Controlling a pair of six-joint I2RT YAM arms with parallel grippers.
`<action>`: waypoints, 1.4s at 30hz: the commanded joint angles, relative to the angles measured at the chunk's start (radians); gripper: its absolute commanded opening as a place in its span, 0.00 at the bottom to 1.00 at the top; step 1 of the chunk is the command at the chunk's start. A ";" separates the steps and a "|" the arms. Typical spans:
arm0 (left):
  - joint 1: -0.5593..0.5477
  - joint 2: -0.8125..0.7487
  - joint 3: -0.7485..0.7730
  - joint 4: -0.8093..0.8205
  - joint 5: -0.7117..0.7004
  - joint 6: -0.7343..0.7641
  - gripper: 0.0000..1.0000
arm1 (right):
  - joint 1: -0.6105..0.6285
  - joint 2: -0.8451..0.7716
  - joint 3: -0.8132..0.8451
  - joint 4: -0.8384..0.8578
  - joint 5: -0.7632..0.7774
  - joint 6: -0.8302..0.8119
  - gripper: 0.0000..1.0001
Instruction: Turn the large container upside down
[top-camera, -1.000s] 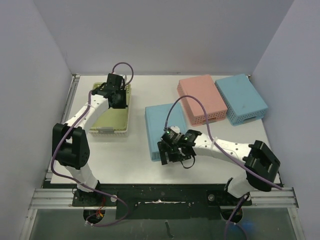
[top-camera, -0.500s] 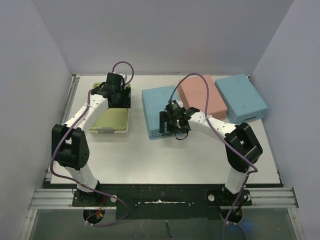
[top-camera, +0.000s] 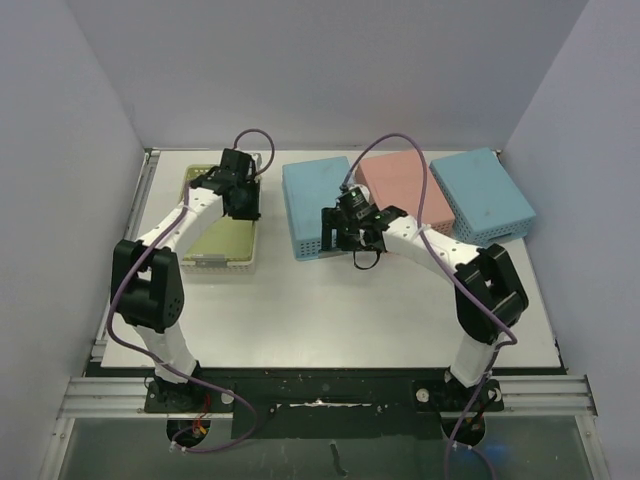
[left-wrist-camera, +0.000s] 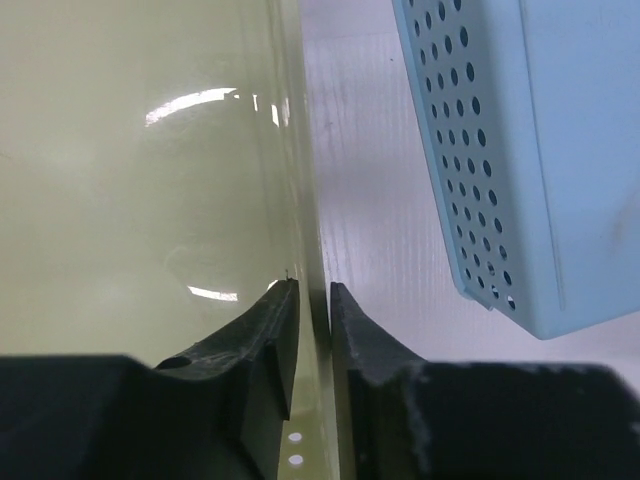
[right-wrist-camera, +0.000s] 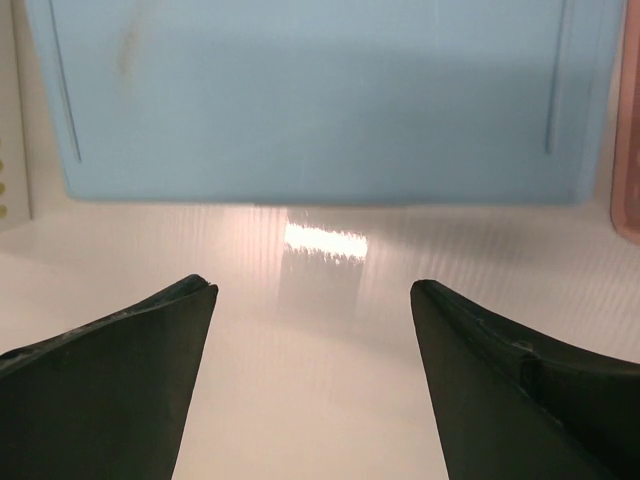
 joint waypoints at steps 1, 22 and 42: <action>0.001 0.017 0.062 0.021 0.011 0.023 0.10 | 0.022 -0.169 -0.091 0.021 0.021 0.005 0.82; -0.021 -0.169 0.506 -0.241 -0.187 0.046 0.00 | -0.019 -0.371 -0.120 -0.022 0.036 -0.021 0.82; -0.222 -0.415 0.003 0.551 0.657 -0.575 0.00 | -0.402 -0.629 -0.074 -0.186 0.058 -0.130 0.88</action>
